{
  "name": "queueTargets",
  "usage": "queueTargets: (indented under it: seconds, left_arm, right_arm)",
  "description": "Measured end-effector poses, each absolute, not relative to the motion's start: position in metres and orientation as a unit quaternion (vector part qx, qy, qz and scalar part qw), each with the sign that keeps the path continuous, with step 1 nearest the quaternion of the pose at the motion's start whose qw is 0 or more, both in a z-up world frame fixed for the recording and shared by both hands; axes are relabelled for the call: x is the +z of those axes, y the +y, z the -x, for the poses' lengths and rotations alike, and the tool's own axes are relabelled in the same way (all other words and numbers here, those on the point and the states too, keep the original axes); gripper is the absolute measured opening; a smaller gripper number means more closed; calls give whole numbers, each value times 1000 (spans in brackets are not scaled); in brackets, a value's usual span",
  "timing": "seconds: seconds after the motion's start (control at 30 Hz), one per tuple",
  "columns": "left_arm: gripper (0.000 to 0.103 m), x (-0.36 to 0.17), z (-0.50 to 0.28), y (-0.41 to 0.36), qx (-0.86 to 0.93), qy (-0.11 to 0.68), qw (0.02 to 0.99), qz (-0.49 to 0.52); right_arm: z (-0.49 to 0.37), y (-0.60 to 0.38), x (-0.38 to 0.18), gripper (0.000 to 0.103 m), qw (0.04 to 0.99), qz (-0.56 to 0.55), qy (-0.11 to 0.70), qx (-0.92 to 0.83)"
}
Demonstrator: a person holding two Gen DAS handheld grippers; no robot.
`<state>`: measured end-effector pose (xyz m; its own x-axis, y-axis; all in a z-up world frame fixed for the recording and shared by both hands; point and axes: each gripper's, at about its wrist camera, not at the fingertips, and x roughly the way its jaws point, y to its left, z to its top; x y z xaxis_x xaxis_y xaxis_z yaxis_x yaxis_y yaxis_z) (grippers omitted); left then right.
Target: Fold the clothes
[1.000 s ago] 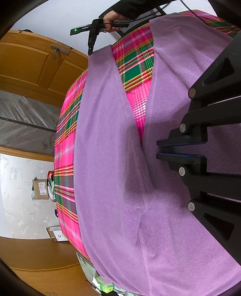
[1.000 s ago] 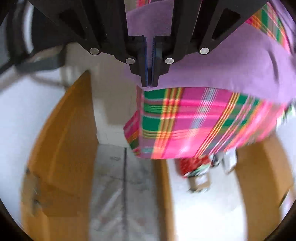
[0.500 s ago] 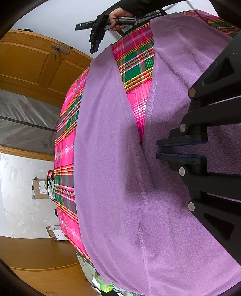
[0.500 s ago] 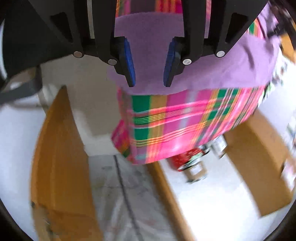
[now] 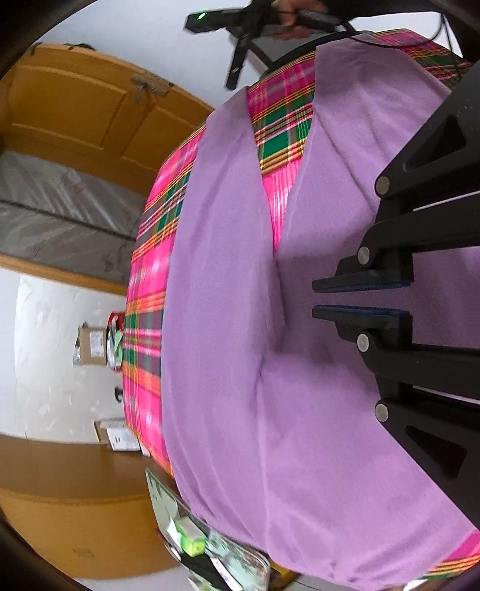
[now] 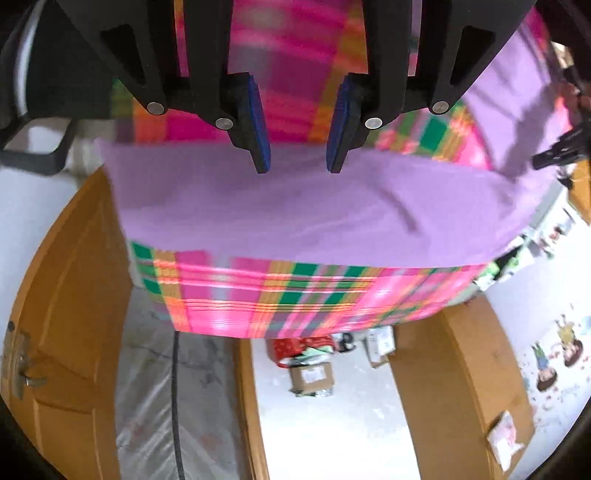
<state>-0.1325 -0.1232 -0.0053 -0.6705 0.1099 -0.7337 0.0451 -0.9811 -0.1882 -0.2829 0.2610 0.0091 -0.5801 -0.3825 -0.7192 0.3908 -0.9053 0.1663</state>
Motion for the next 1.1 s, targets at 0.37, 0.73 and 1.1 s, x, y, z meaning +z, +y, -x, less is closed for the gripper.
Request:
queueTargets:
  seconds: [0.37, 0.73, 1.1]
  left_arm:
    - [6, -19, 74, -185, 899, -130, -60, 413]
    - [6, -30, 55, -194, 896, -135, -69, 418]
    - [6, -35, 37, -206, 895, -147, -82, 412]
  right_arm:
    - [192, 200, 7, 33, 265, -398, -17, -878]
    - [161, 163, -17, 33, 277, -417, -48, -865]
    - [150, 147, -27, 33, 289, -428, -58, -854]
